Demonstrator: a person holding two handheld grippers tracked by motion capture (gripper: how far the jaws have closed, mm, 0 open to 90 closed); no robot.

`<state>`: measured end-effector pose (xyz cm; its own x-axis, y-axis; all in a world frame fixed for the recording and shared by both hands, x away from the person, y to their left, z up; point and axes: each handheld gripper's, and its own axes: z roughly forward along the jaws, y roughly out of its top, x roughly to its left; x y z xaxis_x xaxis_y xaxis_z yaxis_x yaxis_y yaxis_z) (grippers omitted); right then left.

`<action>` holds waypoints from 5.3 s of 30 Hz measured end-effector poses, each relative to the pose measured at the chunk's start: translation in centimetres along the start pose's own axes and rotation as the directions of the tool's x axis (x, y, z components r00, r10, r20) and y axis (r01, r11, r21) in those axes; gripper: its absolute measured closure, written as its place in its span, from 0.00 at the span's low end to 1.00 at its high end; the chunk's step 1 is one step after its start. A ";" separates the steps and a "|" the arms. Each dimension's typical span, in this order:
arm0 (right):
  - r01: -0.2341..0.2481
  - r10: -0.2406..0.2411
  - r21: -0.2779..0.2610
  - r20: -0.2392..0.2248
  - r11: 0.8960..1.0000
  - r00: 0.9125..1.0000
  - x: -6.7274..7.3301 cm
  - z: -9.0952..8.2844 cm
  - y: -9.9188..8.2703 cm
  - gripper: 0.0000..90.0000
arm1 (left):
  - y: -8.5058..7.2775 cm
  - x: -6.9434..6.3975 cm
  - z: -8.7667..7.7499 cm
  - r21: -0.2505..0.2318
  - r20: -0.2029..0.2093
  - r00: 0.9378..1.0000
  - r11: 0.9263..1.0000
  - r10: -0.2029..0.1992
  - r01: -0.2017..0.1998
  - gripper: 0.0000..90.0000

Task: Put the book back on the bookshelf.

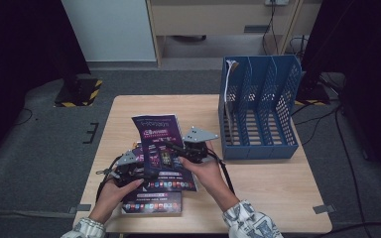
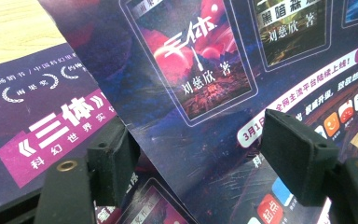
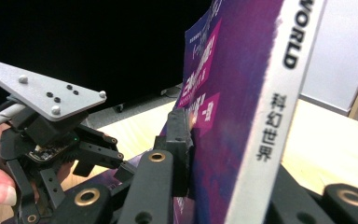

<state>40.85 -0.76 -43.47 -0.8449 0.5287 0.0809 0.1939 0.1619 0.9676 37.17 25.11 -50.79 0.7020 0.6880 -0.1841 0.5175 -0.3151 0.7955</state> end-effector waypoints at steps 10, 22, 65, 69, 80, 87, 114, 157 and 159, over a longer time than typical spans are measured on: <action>0.035 -0.035 -0.062 0.004 0.997 0.999 0.0 -0.7 0.7 0.89 | 0.6 0.0 -0.8 -0.061 -0.019 1.000 0.998 0.000 -0.001 0.42; 0.010 -0.009 -0.066 0.008 0.998 1.000 -0.7 -0.8 0.6 0.89 | 1.4 0.0 -1.3 -0.047 -0.049 0.999 0.999 0.004 -0.006 0.68; 0.054 -0.054 -0.034 -0.006 0.998 0.999 -0.2 -1.1 2.6 0.70 | 2.3 0.3 -2.8 -0.097 -0.130 0.990 0.993 0.061 -0.074 0.84; 0.058 -0.059 -0.030 -0.014 0.998 0.998 -0.2 -0.9 2.8 0.68 | 2.3 0.4 -2.8 -0.096 -0.132 0.989 0.993 0.060 -0.073 0.85; 0.066 -0.068 -0.041 -0.041 0.997 0.997 -0.2 -0.6 3.0 0.66 | 2.3 0.5 -3.3 -0.118 -0.142 0.988 0.991 0.054 -0.071 0.88; 0.064 -0.066 -0.030 -0.058 0.997 0.996 0.0 -0.5 3.4 0.57 | 2.3 0.4 -3.3 -0.118 -0.147 0.987 0.990 0.065 -0.083 0.88; 0.077 -0.080 -0.097 -0.032 0.992 0.996 -0.6 -1.4 4.0 0.91 | 2.1 0.5 -3.2 -0.134 -0.155 0.987 0.988 0.051 -0.073 0.86; 0.059 -0.041 -0.153 0.115 0.987 0.993 -2.9 -6.4 5.1 0.92 | -0.3 3.2 -2.8 -0.087 -0.330 0.940 0.994 -0.085 0.060 0.04; 0.058 -0.040 -0.152 0.117 0.987 0.992 -3.0 -6.7 5.1 0.92 | -0.3 3.2 -2.8 -0.083 -0.336 0.938 0.995 -0.083 0.058 0.04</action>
<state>41.01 -7.07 -37.16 -0.7881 0.6154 0.0135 0.0667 0.0636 0.9957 37.90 29.23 -49.97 0.4513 0.8912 -0.0450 0.5152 -0.2190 0.8286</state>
